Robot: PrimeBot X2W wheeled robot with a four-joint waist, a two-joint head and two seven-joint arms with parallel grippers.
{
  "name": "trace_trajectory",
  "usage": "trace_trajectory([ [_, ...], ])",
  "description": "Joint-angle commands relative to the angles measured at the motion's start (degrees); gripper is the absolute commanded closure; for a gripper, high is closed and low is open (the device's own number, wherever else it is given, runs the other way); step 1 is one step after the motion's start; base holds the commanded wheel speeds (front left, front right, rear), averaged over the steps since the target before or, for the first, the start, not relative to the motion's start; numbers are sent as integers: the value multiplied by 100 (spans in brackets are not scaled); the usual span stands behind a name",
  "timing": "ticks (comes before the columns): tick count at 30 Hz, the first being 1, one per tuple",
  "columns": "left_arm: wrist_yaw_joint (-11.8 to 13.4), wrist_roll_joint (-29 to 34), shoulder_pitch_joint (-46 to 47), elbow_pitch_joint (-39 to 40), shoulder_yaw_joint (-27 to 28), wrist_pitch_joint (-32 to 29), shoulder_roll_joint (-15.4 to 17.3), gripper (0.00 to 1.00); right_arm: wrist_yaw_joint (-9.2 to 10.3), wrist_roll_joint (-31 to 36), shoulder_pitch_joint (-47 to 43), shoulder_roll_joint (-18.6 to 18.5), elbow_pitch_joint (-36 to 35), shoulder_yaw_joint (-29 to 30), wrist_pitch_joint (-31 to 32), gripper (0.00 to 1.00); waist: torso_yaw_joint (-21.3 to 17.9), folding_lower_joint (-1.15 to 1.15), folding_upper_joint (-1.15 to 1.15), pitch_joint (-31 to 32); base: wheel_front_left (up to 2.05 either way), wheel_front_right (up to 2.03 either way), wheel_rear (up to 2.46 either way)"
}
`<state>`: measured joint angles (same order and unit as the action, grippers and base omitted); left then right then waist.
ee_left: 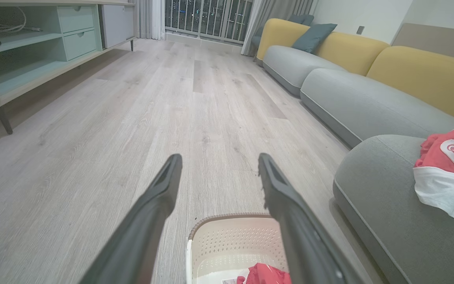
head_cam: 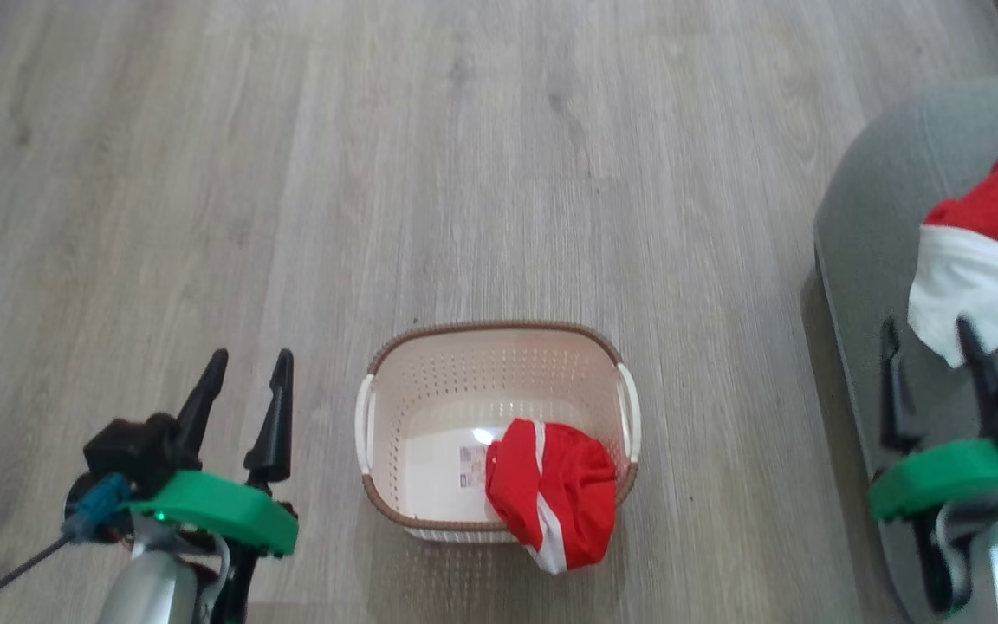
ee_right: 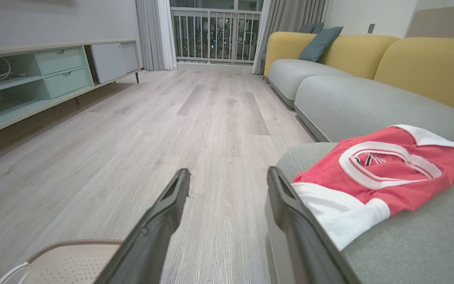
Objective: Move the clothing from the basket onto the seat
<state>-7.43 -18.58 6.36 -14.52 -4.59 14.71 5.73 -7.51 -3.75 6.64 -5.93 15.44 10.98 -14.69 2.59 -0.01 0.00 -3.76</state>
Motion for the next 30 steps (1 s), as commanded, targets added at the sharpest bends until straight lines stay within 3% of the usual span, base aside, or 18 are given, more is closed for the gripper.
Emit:
trace_trajectory([
  [1,-5,42,98,137,205,29,52,0,2,52,5,-4,-87,-133,-30,0,73,1,0,125,0,0,0],
  [30,-5,42,57,194,189,29,108,0,2,72,-46,249,91,-304,-30,0,-153,1,0,13,0,0,0],
])
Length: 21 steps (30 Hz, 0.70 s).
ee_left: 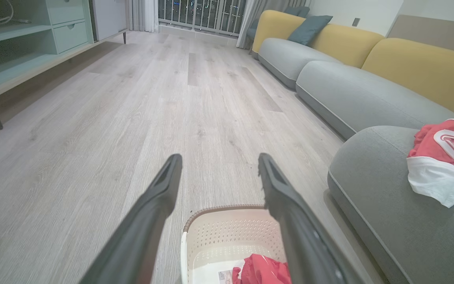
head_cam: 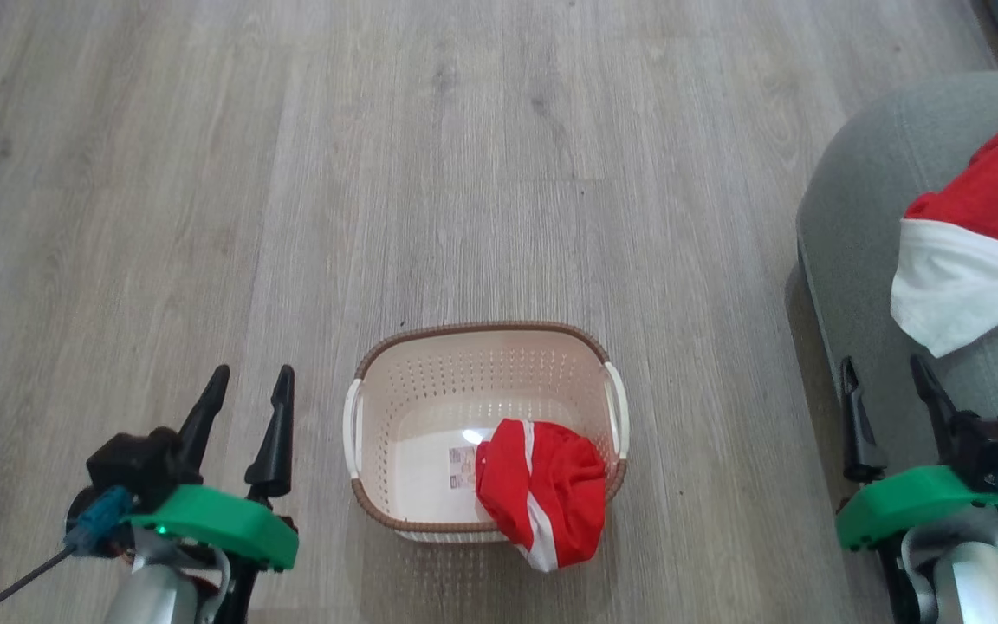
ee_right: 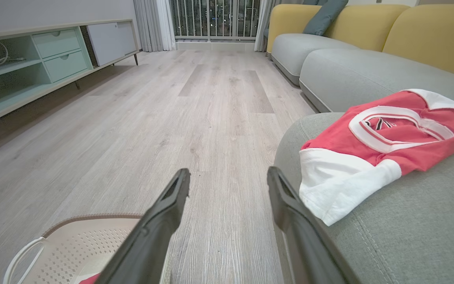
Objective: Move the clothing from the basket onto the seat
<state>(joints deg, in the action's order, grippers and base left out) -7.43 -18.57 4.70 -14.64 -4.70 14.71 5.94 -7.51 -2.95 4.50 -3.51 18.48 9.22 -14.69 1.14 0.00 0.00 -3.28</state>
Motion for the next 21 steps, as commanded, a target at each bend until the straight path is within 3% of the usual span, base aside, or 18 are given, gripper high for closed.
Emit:
trace_trajectory([
  [1,-5,42,245,212,188,29,76,0,2,-6,188,9,-228,-126,-30,0,-16,0,0,-77,0,0,0],
  [8,-5,96,563,-35,113,29,-11,0,2,15,377,16,-348,-136,-30,0,-64,0,0,-553,0,0,0],
  [14,58,295,1570,-827,-163,-19,-180,0,2,-13,803,29,-528,-276,-30,0,-219,0,0,-1632,0,0,0],
  [21,206,414,2949,-2076,-552,-660,-254,0,2,-64,1382,53,-645,-460,-30,0,-627,0,0,-2905,0,0,0],
])
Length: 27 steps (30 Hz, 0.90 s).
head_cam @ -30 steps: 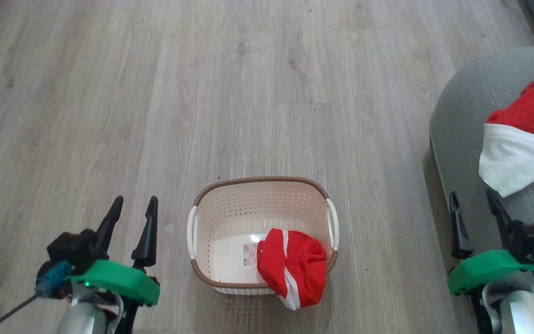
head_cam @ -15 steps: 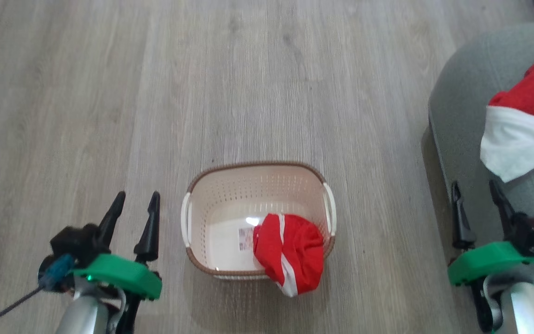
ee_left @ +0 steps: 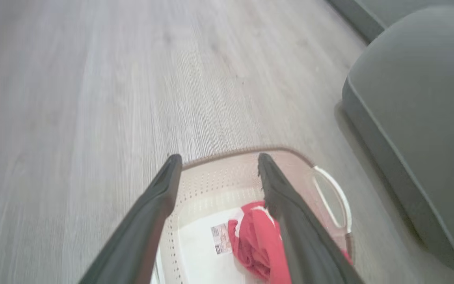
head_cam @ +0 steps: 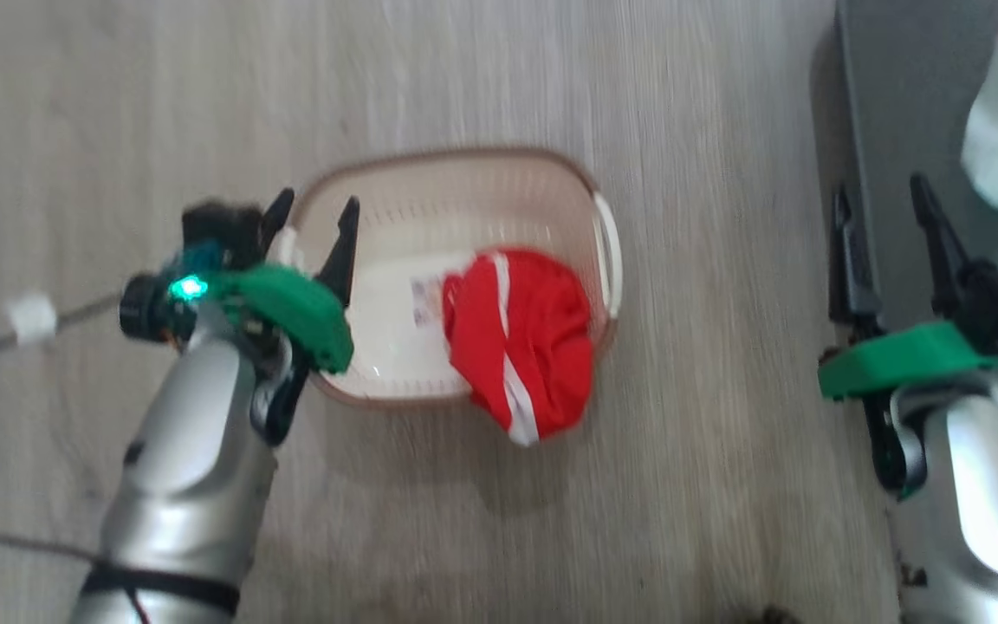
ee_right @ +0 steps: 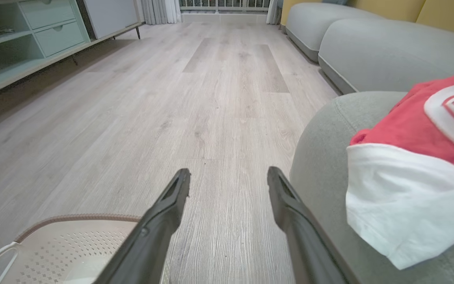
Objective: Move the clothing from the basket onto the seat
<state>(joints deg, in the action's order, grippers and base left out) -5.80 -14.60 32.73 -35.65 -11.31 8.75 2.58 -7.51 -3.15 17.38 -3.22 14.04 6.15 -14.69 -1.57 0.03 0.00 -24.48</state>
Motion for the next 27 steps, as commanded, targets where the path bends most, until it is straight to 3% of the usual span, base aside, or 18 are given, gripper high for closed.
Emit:
trace_trajectory([
  [1,54,60,318,-156,40,-190,79,0,2,-65,176,27,-213,-180,-30,0,-435,-3,0,-936,0,0,0],
  [8,260,254,1297,-1422,-230,-757,61,0,2,-399,490,33,-282,-356,-30,0,-918,-3,0,-1557,0,0,0],
  [16,392,161,1896,-2581,-316,-1262,44,0,2,-647,443,34,-275,-459,-30,0,-1336,-3,0,-1783,0,0,0],
  [27,365,-70,2175,-3404,-363,-1558,35,0,2,-760,343,34,-260,-580,-30,0,-1465,-3,0,-1825,0,0,0],
])
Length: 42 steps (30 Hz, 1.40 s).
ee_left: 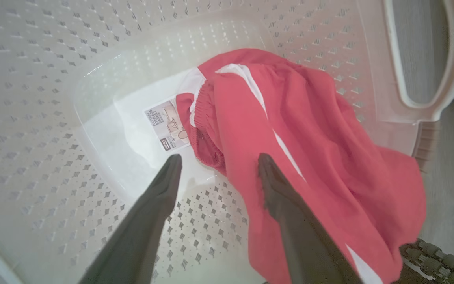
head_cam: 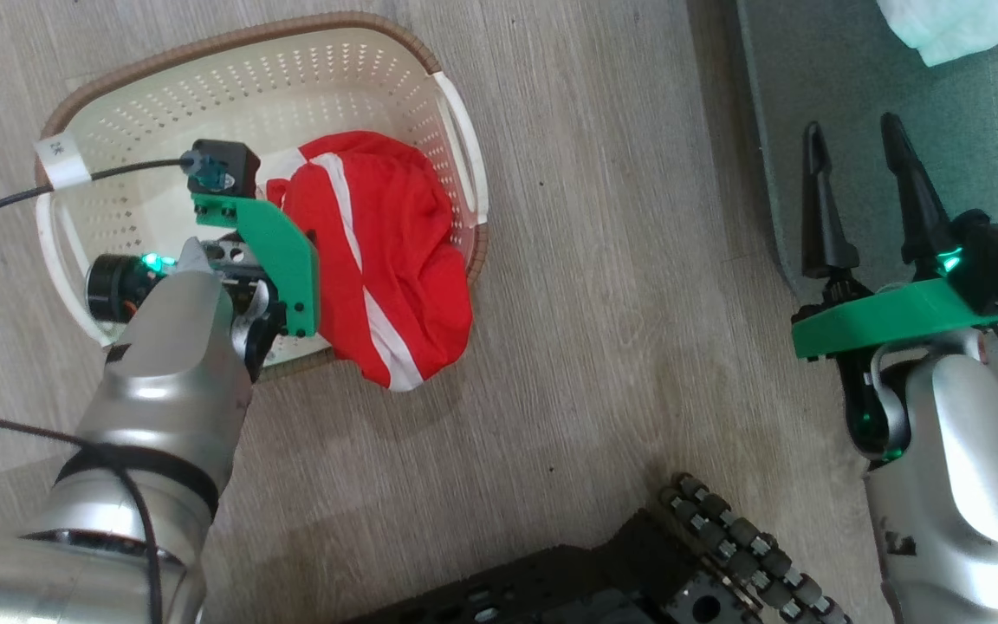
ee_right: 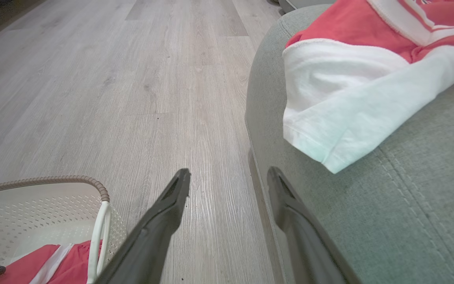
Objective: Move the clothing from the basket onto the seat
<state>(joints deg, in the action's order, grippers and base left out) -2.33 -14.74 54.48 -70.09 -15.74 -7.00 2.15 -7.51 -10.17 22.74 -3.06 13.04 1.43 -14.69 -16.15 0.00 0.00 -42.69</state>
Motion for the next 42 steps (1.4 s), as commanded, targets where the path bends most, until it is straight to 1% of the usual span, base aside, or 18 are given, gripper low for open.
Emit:
trace_trajectory([
  [1,24,-75,2,7,75,24,77,0,2,-57,-193,18,-155,-123,-30,0,-10,0,0,-11,0,0,0],
  [7,-48,-297,-24,-65,23,23,75,0,2,-27,-172,18,-122,-121,-30,0,-21,0,0,-35,0,0,0],
  [11,-46,-470,-44,-50,-170,-39,74,0,2,-32,-143,18,-93,-131,-30,0,-39,0,0,-90,0,0,0],
  [14,8,-583,-43,-27,-332,-101,74,0,2,-53,-108,18,-93,-154,-30,0,-63,0,0,-179,0,0,0],
  [15,75,-590,-48,-37,-477,-144,74,0,2,-69,-88,18,-101,-167,-30,0,-83,0,0,-238,0,0,0],
  [17,93,-633,-70,-49,-573,-168,74,0,2,-76,-74,18,-103,-164,-30,0,-108,0,0,-274,0,0,0],
  [21,-42,-796,-143,37,-788,-167,74,0,2,-66,-74,18,-81,-121,-30,0,-120,0,0,-260,0,0,0],
  [22,-72,-833,-168,79,-860,-143,74,82,2,-60,-80,18,-68,-101,-30,0,-110,0,0,-232,0,0,0],
  [23,-106,-899,-203,133,-917,-113,74,100,2,-56,-82,18,-57,-75,-30,0,-94,0,0,-192,0,0,0],
  [25,-191,-1006,-275,257,-1081,-61,73,100,2,-39,-94,18,-41,-18,-30,0,-37,0,0,-80,0,0,0],
  [29,-277,-1390,-427,669,-1253,389,73,100,2,76,-183,18,-20,162,-30,0,182,0,0,271,0,0,0],
  [36,-183,-1863,-775,1282,-1582,1416,73,100,2,421,-426,18,5,529,-30,0,797,0,0,1208,0,0,0],
  [39,-128,-1907,-945,1383,-1604,1785,74,100,2,567,-542,18,14,601,-30,0,1043,0,0,1691,0,0,0],
  [42,-70,-1886,-1161,1524,-1566,2019,157,100,2,690,-692,17,42,614,-30,0,1247,0,0,2167,0,0,0],
])
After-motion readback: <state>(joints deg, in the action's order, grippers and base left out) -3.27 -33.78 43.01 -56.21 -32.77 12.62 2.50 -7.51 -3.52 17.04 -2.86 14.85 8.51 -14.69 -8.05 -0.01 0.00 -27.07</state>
